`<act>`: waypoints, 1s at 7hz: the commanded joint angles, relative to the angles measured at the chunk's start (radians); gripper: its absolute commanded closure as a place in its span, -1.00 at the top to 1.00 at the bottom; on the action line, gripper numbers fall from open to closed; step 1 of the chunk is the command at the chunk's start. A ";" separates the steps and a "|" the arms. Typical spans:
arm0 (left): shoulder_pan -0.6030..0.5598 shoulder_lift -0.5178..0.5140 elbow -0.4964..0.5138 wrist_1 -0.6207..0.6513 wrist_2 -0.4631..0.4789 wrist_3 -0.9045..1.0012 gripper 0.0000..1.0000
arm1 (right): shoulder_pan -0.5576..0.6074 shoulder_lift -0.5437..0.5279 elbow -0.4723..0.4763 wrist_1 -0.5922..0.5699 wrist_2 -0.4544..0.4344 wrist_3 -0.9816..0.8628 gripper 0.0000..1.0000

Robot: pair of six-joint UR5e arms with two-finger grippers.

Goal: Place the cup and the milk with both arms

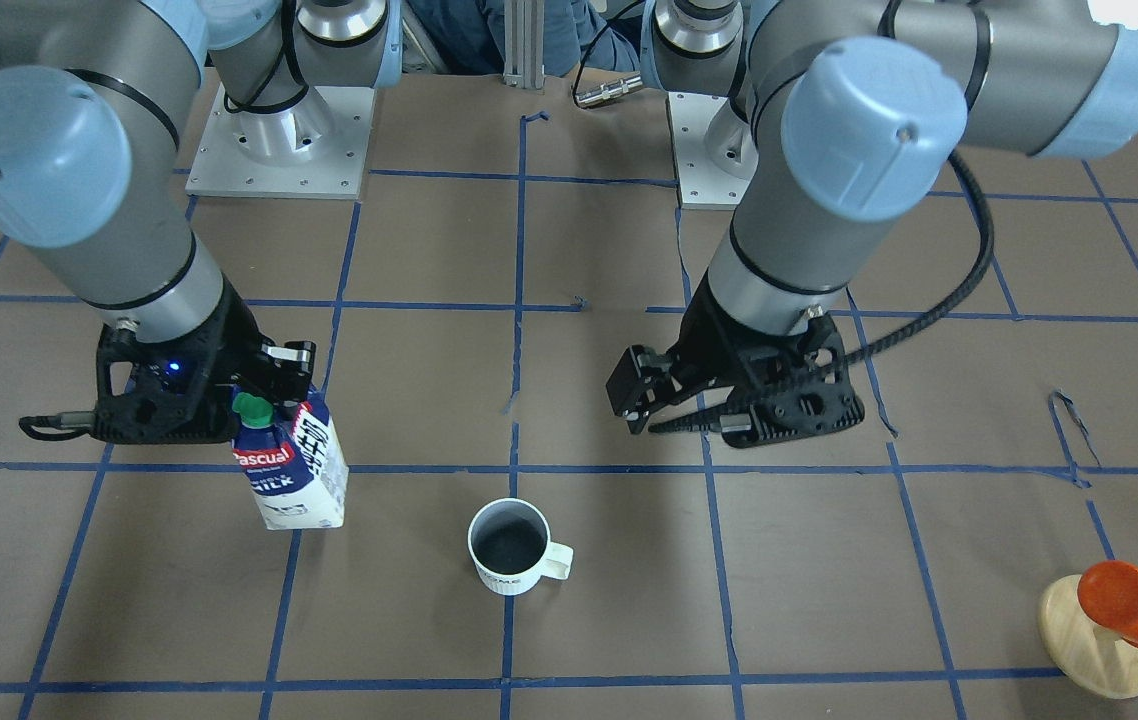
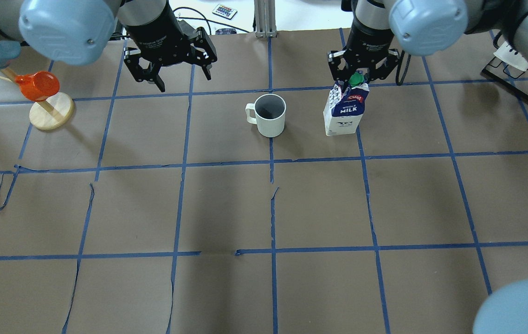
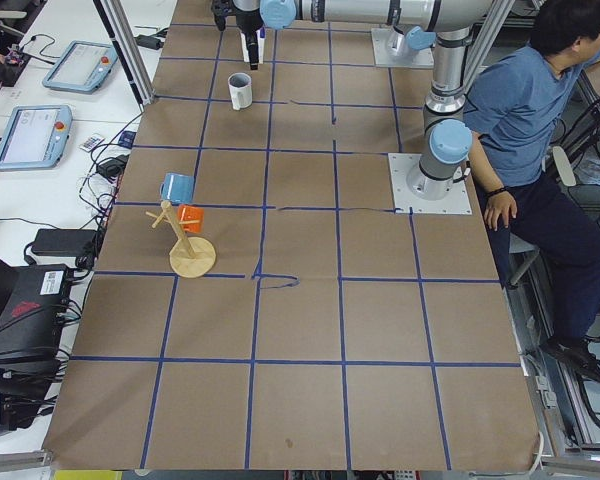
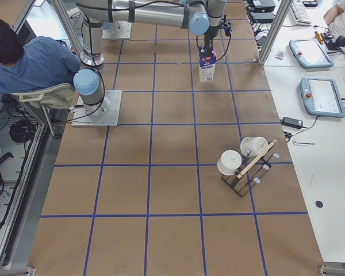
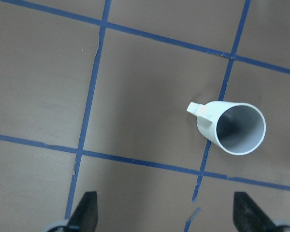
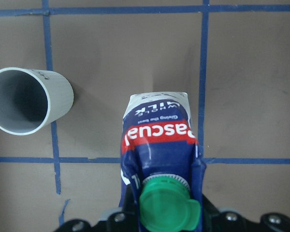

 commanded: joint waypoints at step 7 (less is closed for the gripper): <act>0.100 0.142 -0.153 0.069 0.039 0.295 1.00 | 0.079 0.177 -0.143 -0.019 0.040 0.146 -0.34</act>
